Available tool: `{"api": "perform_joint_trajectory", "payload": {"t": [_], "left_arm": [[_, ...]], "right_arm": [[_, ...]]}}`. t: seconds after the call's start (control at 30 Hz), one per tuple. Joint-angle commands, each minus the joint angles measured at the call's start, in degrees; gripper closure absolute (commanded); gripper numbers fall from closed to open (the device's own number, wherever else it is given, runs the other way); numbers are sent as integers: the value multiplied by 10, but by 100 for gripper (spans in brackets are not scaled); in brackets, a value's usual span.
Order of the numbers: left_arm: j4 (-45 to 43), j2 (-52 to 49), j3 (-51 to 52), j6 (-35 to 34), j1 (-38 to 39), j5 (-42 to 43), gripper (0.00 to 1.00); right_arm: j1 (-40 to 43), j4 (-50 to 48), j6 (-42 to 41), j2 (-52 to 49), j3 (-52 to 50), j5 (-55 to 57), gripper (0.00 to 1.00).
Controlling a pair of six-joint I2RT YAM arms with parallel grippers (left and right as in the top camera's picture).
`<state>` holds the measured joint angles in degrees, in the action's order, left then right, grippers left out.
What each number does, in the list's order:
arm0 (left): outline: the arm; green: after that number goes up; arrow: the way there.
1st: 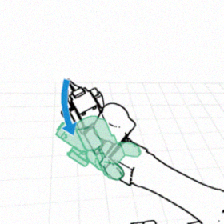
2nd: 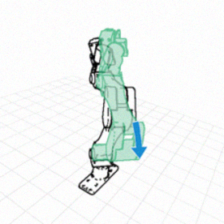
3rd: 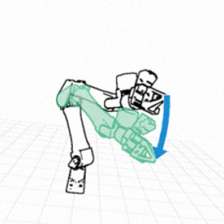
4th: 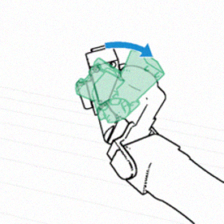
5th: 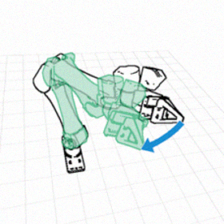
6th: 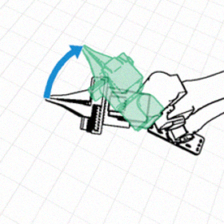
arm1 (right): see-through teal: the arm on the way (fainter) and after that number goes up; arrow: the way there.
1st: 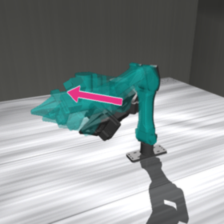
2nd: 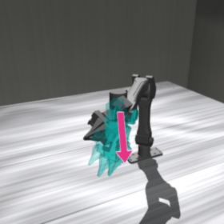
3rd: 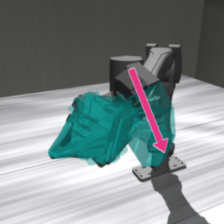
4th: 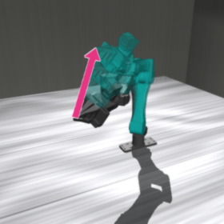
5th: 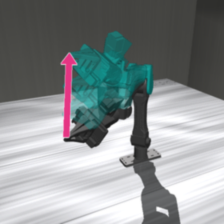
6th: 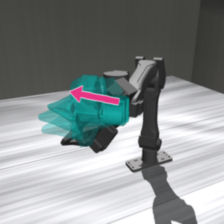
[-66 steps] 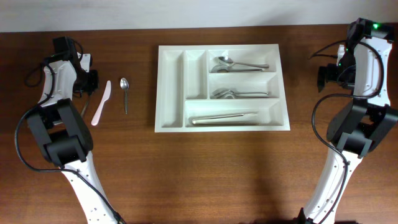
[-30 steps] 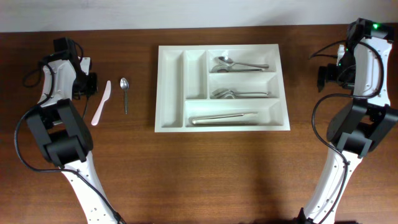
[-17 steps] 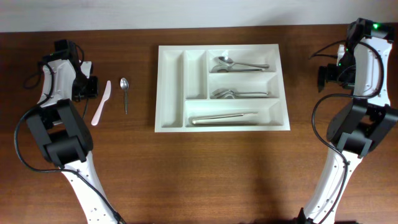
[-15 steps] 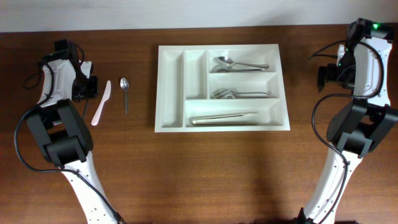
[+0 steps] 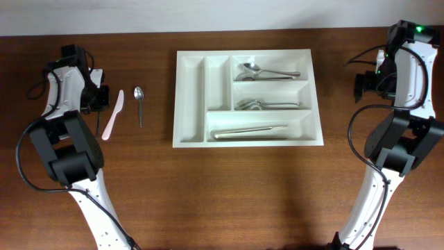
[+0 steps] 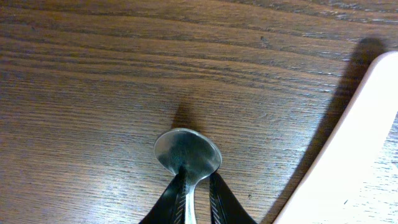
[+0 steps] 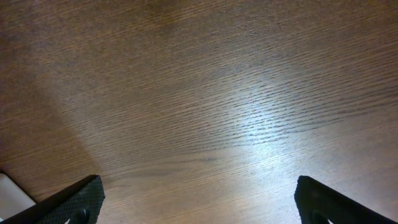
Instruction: Pack container
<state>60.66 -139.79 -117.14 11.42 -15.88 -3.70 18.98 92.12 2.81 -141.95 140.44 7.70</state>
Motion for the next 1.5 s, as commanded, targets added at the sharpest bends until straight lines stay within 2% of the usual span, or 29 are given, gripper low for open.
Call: {"api": "perform_joint_trajectory", "payload": {"t": [0.0, 0.23, 0.63, 0.67, 0.7, 0.73, 0.77, 0.9, 1.47], "left_arm": [[3, -24, 7, 5, -4, -6, 85], [1, -24, 7, 5, -4, -6, 94], [-7, -24, 7, 5, -4, -6, 98], [-7, -24, 7, 5, -4, -6, 94], [-7, -24, 7, 5, -4, -6, 79], [-7, -24, 7, 5, -4, -6, 45], [-9, -24, 7, 5, -4, -6, 41], [-17, -24, 7, 5, -4, -6, 37], [-61, -24, 7, 4, -10, -9, 36]], "right_arm": [[2, 0, 0, 24, 1, 5, 1], [2, 0, 0, 24, 1, 5, 1], [2, 0, 0, 24, 1, 5, 1], [2, 0, 0, 24, 1, 5, 1], [2, 0, 0, 24, 1, 5, 1], [2, 0, 0, 24, 1, 5, 1], [2, 0, 0, 24, 1, 5, 1], [2, 0, 0, 24, 1, 5, 1], [2, 0, 0, 24, 1, 5, 1]]}}
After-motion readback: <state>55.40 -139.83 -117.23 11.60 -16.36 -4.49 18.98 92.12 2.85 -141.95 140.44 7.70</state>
